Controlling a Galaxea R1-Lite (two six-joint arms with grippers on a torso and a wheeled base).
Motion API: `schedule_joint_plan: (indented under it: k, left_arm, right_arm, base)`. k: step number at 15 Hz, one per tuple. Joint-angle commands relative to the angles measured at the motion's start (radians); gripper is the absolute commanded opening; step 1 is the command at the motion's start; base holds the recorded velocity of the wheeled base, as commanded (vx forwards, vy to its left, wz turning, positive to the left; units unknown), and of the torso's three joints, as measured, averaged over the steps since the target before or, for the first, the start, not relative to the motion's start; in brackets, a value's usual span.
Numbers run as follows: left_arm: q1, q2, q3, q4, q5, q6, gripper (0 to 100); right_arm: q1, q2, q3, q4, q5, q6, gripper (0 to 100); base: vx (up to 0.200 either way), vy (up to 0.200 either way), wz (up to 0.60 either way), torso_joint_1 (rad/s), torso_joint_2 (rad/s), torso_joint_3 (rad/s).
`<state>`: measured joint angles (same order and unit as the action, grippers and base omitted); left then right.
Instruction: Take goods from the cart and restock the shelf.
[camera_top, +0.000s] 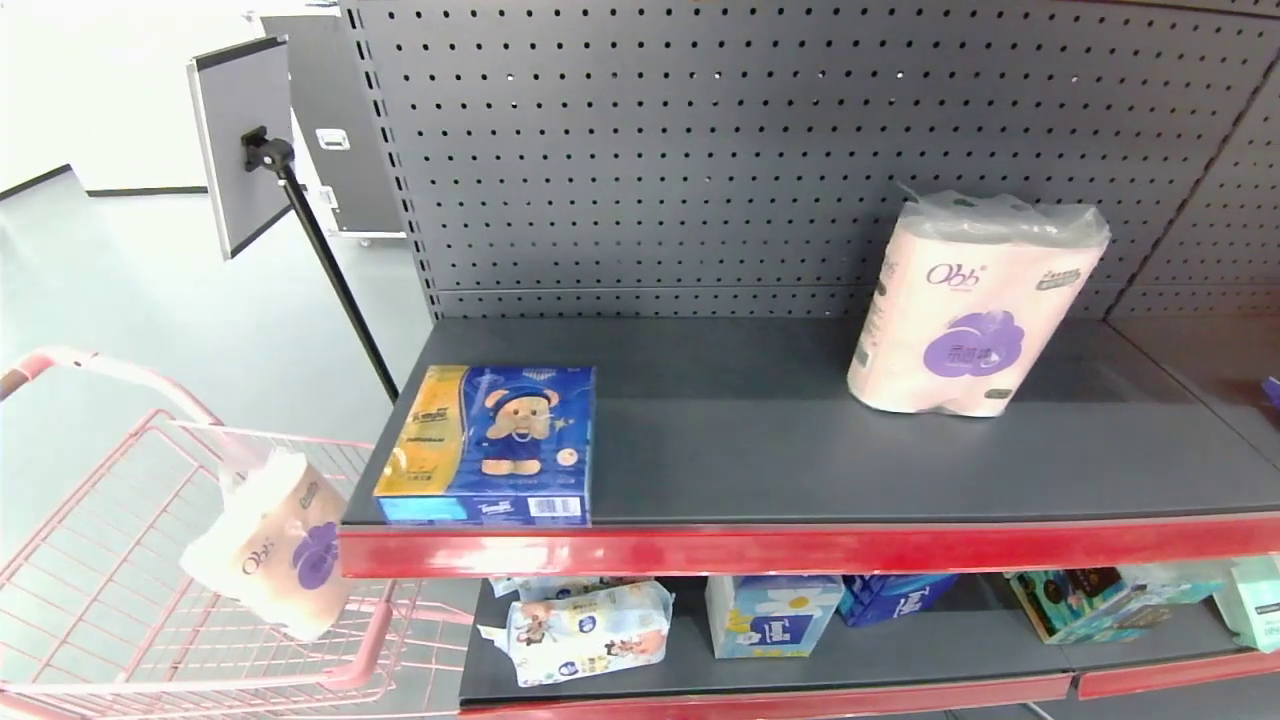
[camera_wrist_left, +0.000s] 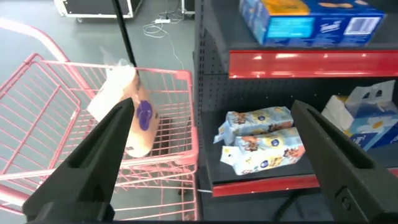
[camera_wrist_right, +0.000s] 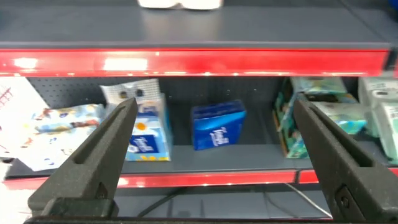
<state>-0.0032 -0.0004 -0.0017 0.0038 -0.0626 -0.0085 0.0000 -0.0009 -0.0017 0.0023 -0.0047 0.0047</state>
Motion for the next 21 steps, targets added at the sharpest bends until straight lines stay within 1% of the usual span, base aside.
schedule_joint_plan:
  k: [1,18,21]
  left_arm:
    - [0.0,0.0,0.0,0.001,0.0,-0.001,100]
    - [0.0,0.0,0.0,0.001,0.0,-0.001,100]
    - [0.0,0.0,0.0,0.001,0.0,-0.001,100]
  right_arm:
    - [0.0,0.001,0.0,0.001,0.0,0.0,100]
    - [0.0,0.001,0.0,0.001,0.0,0.0,100]
    - [0.0,0.001,0.0,0.001,0.0,0.0,100]
  base:
    - [0.0,0.2,0.0,0.012,0.0,0.002]
    - [0.0,0.2,0.0,0.002,0.0,0.003]
    - [0.0,0.0,0.0,0.0,0.0,0.0]
